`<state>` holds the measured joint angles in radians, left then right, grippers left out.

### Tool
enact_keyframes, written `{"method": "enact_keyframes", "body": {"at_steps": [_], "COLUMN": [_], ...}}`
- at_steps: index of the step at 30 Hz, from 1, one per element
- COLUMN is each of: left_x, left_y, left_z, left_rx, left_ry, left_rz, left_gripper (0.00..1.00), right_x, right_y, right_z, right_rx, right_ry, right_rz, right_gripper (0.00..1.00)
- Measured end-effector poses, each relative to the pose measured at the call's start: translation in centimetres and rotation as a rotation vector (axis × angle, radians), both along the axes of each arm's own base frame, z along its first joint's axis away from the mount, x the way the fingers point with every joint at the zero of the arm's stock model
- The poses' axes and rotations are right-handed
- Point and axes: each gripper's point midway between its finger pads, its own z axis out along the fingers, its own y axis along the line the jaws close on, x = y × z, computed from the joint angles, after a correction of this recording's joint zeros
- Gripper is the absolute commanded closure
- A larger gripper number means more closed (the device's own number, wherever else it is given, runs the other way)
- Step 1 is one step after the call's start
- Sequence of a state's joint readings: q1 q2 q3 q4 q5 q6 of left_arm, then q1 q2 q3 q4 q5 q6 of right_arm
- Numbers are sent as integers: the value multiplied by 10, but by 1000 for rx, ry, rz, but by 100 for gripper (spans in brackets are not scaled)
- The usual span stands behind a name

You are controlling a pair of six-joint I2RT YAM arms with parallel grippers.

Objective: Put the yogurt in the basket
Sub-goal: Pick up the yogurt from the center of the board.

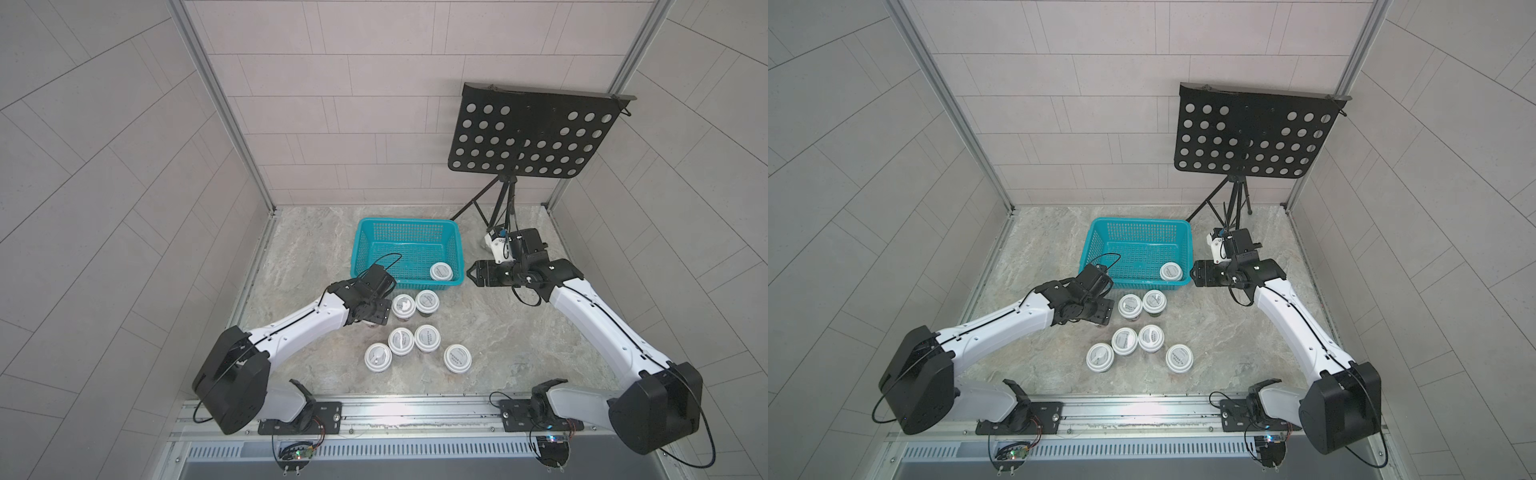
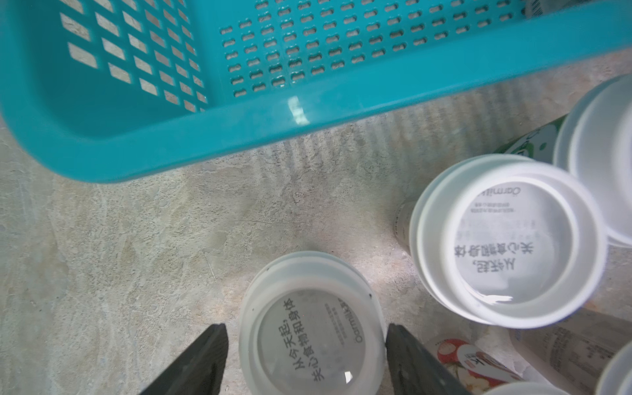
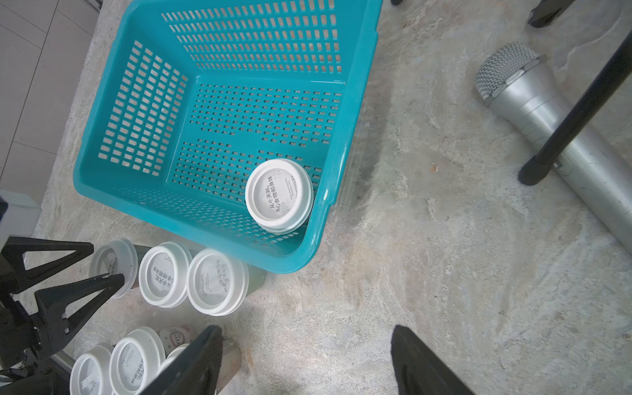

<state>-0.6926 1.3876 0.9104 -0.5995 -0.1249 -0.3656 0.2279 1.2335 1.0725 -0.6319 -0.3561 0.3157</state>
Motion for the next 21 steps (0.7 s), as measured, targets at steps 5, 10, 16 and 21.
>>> {"method": "enact_keyframes", "body": {"at_steps": [5,10,16,21], "left_x": [0,0,0,-1], "left_y": [0,0,1,1], "left_z": [0,0,0,0], "left_rx": [3,6,6,7], "left_ry": [-2,-4,-5,-2], "left_rz": [-1,0,7,16], "left_gripper": [21,24,26,21], "right_x": [0,0,0,0], "right_y": [0,0,1,1], "right_z": [-1,-1,-2,-3], "right_rx": [0,0,1,0], "right_ry": [2,4,7,9], "right_rz": [0,1,2,2], "right_gripper": [19,19,18,18]}}
